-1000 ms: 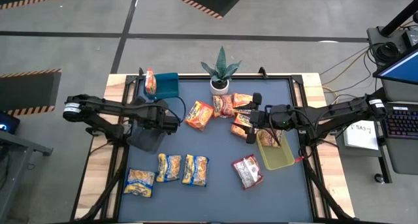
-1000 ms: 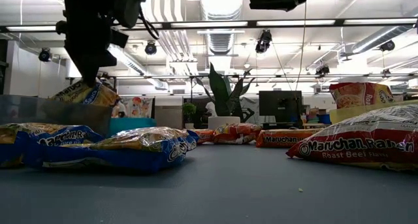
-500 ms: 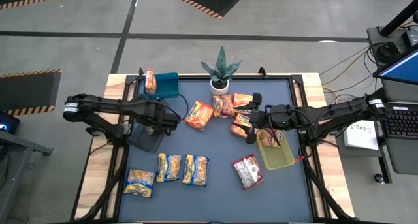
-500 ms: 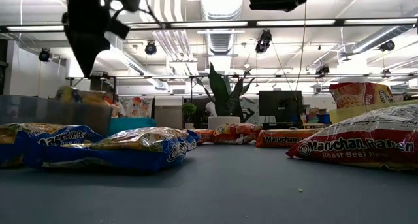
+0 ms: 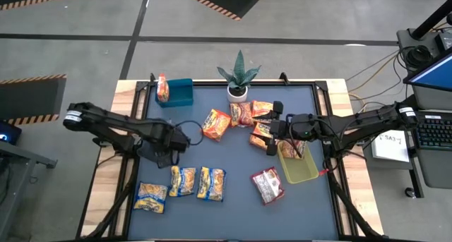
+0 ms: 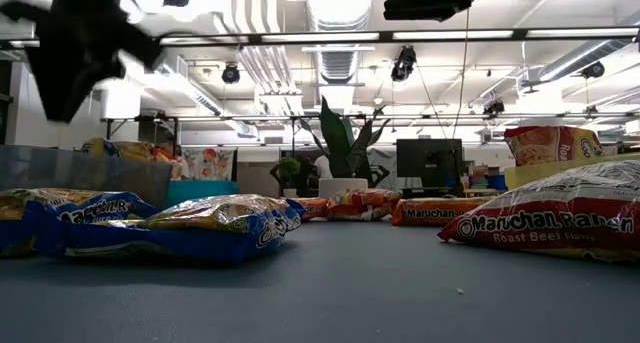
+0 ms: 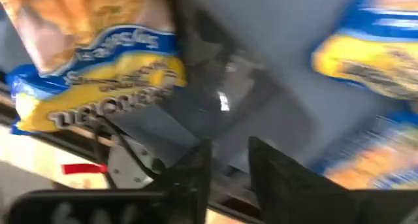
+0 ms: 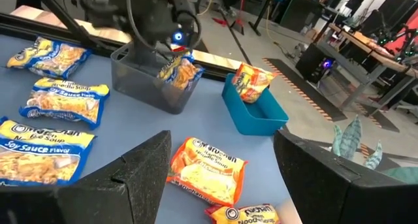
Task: Sort Maruchan noodles
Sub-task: Put the blue noodle pack into the black bin
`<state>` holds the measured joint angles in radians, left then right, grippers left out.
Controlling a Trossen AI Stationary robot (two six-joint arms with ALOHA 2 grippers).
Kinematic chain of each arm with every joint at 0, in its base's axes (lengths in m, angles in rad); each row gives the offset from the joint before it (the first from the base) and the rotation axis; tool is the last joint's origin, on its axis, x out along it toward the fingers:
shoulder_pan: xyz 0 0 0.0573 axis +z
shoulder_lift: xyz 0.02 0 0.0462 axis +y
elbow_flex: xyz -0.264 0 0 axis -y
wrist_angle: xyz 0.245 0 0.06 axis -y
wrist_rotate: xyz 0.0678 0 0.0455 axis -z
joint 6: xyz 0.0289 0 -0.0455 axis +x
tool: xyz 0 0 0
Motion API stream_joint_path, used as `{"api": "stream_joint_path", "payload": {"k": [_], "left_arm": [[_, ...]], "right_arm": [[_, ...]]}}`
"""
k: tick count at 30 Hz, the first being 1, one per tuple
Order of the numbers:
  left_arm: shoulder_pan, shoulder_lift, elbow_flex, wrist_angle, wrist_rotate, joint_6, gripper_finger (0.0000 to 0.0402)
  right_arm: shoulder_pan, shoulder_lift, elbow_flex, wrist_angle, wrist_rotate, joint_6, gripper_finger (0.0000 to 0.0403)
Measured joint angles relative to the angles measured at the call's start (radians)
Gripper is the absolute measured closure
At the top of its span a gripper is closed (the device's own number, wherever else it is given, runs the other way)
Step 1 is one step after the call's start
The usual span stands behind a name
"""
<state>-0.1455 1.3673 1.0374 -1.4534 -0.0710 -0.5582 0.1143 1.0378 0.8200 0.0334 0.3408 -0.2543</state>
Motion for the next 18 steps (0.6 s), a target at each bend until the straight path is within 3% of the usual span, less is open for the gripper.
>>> {"api": "stream_joint_path", "payload": {"k": [4, 9, 13, 18], "left_arm": [[0.021, -0.001, -0.07, 0.131, -0.076, 0.019, 0.0388], [0.058, -0.03, -0.031, 0.286, 0.074, 0.312, 0.0392], [0.124, -0.073, 0.052, 0.2, 0.038, 0.438, 0.0398], [0.304, -0.11, 0.133, 0.091, -0.004, 0.488, 0.04]], "right_arm": [[0.0, 0.0, 0.0, 0.0, 0.0, 0.0, 0.0142], [0.0, 0.0, 0.0, 0.001, 0.0, 0.0, 0.0142], [-0.001, 0.0, 0.0, 0.001, 0.0, -0.002, 0.0142], [-0.002, 0.0, 0.0, 0.001, 0.0, -0.009, 0.0142]]}}
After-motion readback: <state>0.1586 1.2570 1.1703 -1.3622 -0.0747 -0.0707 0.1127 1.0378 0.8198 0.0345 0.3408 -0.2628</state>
